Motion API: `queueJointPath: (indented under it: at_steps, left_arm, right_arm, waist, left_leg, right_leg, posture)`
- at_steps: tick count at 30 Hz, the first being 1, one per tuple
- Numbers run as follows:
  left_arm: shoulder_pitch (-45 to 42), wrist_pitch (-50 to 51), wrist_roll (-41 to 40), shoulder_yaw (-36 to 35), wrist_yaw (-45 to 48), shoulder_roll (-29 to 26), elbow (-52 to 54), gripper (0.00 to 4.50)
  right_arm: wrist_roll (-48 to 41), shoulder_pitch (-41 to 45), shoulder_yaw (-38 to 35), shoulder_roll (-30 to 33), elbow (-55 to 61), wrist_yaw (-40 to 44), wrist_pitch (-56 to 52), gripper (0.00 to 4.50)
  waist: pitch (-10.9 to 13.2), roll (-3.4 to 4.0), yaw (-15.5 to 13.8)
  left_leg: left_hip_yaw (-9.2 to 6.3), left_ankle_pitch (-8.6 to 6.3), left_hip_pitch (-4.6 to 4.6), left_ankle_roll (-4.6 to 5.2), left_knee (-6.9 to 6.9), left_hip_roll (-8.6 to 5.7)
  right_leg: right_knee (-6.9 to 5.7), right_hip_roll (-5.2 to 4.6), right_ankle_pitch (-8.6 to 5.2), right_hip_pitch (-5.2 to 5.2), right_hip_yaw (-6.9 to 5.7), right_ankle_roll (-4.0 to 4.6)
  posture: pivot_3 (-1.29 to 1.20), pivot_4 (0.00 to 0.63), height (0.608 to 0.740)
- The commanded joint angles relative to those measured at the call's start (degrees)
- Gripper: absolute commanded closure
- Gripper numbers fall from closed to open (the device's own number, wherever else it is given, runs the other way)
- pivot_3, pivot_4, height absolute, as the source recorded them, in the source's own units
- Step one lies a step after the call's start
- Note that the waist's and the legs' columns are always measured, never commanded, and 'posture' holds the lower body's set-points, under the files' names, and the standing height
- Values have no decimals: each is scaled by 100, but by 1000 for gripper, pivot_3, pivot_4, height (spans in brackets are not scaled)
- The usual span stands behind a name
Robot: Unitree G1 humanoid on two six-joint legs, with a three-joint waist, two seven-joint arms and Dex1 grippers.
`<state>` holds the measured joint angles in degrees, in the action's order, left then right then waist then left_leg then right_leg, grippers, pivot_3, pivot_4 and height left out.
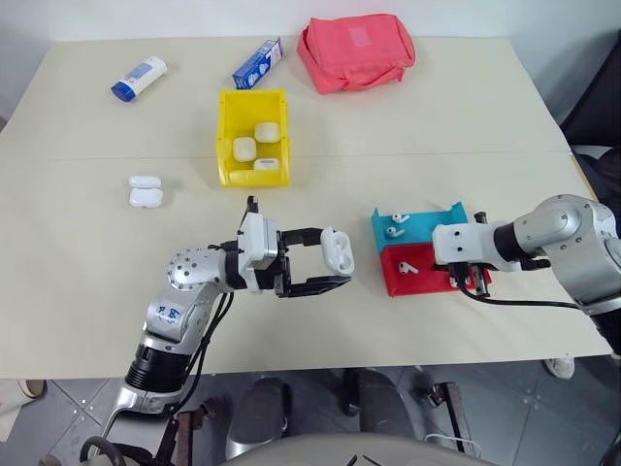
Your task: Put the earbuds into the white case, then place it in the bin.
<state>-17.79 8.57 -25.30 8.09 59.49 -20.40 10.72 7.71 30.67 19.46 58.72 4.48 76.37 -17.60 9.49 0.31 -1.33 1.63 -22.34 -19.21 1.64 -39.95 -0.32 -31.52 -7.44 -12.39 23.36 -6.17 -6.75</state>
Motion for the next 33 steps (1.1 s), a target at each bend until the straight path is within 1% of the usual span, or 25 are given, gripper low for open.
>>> queueJointPath:
  at_steps: [1,8,12,15,18,21,26,31,33]
  left_arm:
    - [-118,-130,-61,0,-1,51,121,1723]
    - [-212,-157,-43,18,36,105,-32,1723]
    - [-302,-200,-29,46,75,171,-172,1723]
    - [-380,-249,-29,83,128,236,-306,1723]
    - [-442,-293,-22,114,165,283,-413,1723]
    - [-510,-335,-21,150,219,342,-527,1723]
    - [-596,-381,-12,194,296,434,-667,1723]
    - [-649,-430,-6,223,347,489,-750,1723]
    - [-642,-434,-5,236,354,497,-743,1723]
  right_arm:
    - [-199,205,-432,5,142,-74,-165,4480]
    - [-547,56,-986,300,634,-27,-761,4480]
    - [-765,-435,-1511,587,1255,-180,-1409,4480]
    - [-988,-1098,-2042,920,1921,-155,-1954,4480]
    - [-1154,-1528,-2375,1051,2360,-289,-2400,3893]
    - [-1235,-1871,-2650,1094,2716,-491,-2791,2948]
    - [-1392,-2354,-2918,1178,3122,-666,-3109,2948]
    - [-1463,-2686,-2899,1256,3223,-808,-3098,2948]
    - [-1471,-2608,-2759,1180,3166,-997,-3165,2948]
  waist:
    - [1,2,-3]
    - [2,4,-8]
    - [2,4,-18]
    - [2,6,-29]
    - [0,7,-24]
    - [-1,8,-20]
    - [-1,8,-25]
    - [-1,8,-42]
    - [-1,8,-31]
  left_leg:
    - [0,0,0,0,0,0]
    - [-2,0,-1,-1,0,-1]
    - [-4,0,-2,0,0,-1]
    - [-3,-1,-1,-1,0,-1]
    - [-4,-1,-1,-1,0,0]
    - [-4,-2,0,-1,0,1]
    - [-4,-3,-2,0,1,1]
    - [-4,-4,-2,6,0,-1]
    - [-4,-4,-2,6,0,-1]
  right_leg:
    - [0,0,0,0,0,0]
    - [1,-2,0,0,-1,0]
    - [1,-5,0,-1,-3,0]
    - [1,-5,0,-1,-1,0]
    - [2,-6,0,-2,-1,0]
    - [1,-5,0,-2,0,0]
    - [3,-5,-1,-1,-1,1]
    - [3,-6,-1,-2,0,1]
    - [4,-5,-1,-2,-1,1]
  posture:
    - [0,150,740]
    - [0,150,740]
    - [0,150,740]
    - [0,150,740]
    - [0,150,740]
    - [0,150,740]
    - [0,150,740]
    - [0,150,740]
    - [0,150,740]
